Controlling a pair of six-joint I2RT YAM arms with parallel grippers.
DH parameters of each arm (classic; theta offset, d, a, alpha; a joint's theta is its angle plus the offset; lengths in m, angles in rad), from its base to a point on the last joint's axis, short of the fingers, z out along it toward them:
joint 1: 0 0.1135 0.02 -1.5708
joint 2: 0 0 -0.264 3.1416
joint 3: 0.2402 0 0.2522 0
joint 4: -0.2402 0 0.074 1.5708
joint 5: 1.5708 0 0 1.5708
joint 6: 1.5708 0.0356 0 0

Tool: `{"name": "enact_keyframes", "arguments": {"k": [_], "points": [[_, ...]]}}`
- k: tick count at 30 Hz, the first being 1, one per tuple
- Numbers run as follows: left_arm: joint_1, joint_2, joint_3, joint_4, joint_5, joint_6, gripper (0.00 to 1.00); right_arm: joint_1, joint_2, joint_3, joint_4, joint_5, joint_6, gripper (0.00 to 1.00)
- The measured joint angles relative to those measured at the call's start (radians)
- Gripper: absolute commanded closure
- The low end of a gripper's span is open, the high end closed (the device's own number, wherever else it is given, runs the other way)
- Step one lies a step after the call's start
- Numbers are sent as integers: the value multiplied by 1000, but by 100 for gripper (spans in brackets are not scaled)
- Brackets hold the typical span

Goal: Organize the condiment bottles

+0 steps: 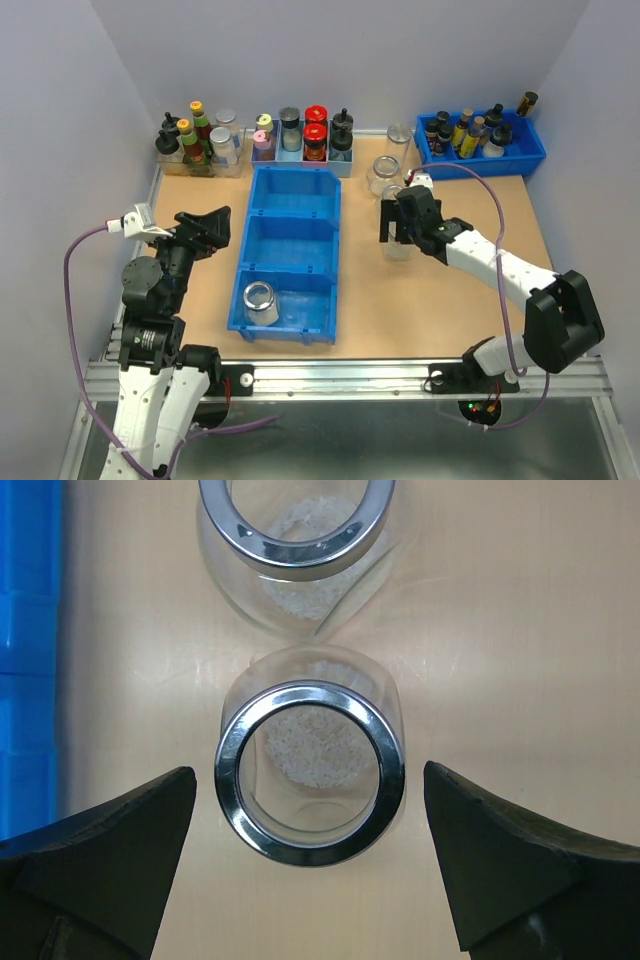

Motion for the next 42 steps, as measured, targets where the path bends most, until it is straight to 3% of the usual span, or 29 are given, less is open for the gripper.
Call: {"name": "enact_keyframes", "arguments": {"k": [4, 7, 10, 11, 14, 22, 28, 33, 37, 42], "points": [[0, -2, -5, -1, -1, 1, 2, -13, 21, 0, 10, -6, -2, 9], [0, -2, -6, -1, -1, 1, 2, -19, 25, 0, 16, -11, -5, 47], [0, -2, -6, -1, -2, 1, 2, -22, 24, 0, 18, -16, 7, 68], [0, -2, -6, -1, -2, 1, 2, -23, 24, 0, 18, -18, 3, 80], [0, -2, -6, -1, -2, 1, 2, -23, 17, 0, 13, -21, 4, 100], [0, -2, -6, 0, -2, 1, 2, -23, -190, -24, -25, -121, 27, 100], [0, 0, -6, 1, -1, 0, 2, -23, -411, -30, -40, -359, 74, 100], [0, 2, -8, 10, 0, -3, 2, -18, -439, -54, -28, -583, 129, 100], [0, 2, -19, 18, 0, -5, 3, 10, -441, -115, -18, -677, 166, 100], [0, 0, -20, 20, 1, -8, 3, 171, -403, -142, 9, -700, 198, 100]]}}
